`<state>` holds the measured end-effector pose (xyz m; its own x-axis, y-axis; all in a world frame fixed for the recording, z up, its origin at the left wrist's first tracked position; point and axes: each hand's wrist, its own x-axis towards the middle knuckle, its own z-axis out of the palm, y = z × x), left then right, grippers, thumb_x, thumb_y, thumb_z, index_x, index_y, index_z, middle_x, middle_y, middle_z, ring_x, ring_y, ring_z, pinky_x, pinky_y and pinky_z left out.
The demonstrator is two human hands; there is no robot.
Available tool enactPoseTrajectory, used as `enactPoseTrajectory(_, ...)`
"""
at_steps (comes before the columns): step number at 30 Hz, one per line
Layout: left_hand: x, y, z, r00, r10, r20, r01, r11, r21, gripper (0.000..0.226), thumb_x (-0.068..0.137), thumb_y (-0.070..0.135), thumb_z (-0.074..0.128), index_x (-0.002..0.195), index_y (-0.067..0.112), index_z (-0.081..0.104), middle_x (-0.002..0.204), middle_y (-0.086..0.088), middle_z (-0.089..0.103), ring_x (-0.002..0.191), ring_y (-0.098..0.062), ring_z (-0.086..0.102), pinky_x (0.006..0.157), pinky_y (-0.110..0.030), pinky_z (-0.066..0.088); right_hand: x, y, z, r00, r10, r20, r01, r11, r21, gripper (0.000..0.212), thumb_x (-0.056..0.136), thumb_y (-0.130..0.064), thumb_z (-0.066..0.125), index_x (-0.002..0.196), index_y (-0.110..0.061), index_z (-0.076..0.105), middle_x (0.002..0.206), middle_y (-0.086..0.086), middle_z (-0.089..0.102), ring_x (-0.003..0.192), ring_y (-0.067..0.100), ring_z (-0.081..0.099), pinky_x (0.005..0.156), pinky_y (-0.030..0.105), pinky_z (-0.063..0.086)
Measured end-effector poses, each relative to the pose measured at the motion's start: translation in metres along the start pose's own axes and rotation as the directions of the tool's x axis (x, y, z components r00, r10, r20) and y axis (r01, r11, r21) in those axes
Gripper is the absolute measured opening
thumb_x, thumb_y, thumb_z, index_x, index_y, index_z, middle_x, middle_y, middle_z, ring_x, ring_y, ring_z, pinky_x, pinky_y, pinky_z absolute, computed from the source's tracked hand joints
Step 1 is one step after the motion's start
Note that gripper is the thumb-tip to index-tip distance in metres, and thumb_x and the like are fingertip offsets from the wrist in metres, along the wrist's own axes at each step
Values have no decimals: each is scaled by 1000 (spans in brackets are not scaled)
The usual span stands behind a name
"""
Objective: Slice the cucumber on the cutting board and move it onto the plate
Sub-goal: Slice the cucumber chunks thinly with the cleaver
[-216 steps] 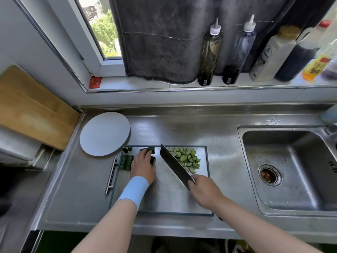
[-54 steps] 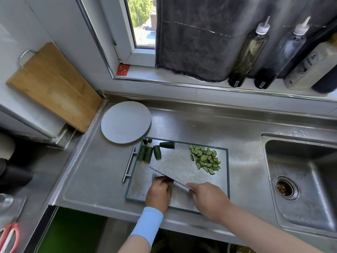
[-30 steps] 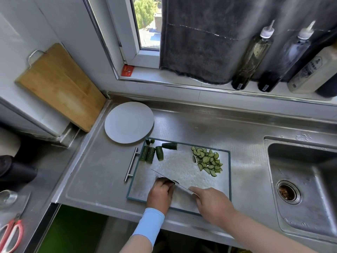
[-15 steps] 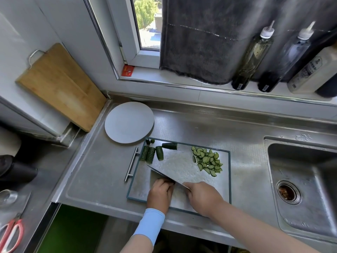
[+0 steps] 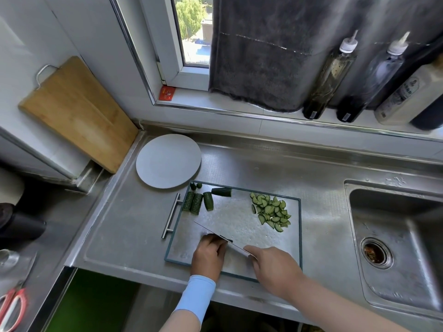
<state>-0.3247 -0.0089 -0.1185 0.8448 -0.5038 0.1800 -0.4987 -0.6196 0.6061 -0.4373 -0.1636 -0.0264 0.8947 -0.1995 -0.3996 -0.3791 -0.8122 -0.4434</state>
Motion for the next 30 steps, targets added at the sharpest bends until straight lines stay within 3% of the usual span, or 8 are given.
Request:
enactPoseTrajectory(7,1,0,-1,1000,-1,-10,1,1000,-2,23,64,3,86,80,14,75,87,-2,69,79,-17,64,78,-17,45,1,-1,3,999,37,22,-38,998,43,30,104,-26,36,124,-29,58,92,5,70,84,27,62,74,36,51)
enactPoseTrajectory(12,-1,-1,1,1000,-18,-3,18,1000,-20,23,64,4,86,81,16,76,84,0,68,77,-16,63,72,-17,47,14,-6,6,998,56,41,-58,997,47,29,103,-23,35,114,-28,61,84,2,65,77,26,58,64,33,42)
enactPoseTrajectory(18,-1,-2,0,1000,9,11,-9,999,-32,23,66,1,83,85,13,76,89,-1,67,85,-14,58,71,-22,51,24,-13,4,996,73,50,-74,997,28,28,102,-24,35,111,-30,61,88,4,68,78,27,58,69,35,49)
enactPoseTrajectory(22,-2,-3,2,1000,8,18,-7,1000,-21,25,65,-2,82,84,12,76,89,-2,66,86,-18,58,72,-23,50,23,-14,6,998,52,45,-52,999,10,26,99,-20,37,107,-28,60,81,4,63,75,28,56,61,34,41)
enactPoseTrajectory(27,-1,-1,0,1000,-22,18,22,1000,1,26,58,-2,87,77,13,75,82,-5,69,72,-26,65,64,-27,55,13,-14,6,1000,16,8,-16,999,-45,31,101,-22,36,123,-29,56,79,0,56,72,26,48,62,34,36)
enactPoseTrajectory(30,-1,1,-2,1000,-22,7,22,1000,11,26,58,-1,86,76,13,75,83,-7,69,71,-27,66,64,-27,55,4,-12,6,1000,10,-3,-10,1000,-25,33,101,-24,37,128,-30,55,88,3,67,78,27,57,66,36,45)
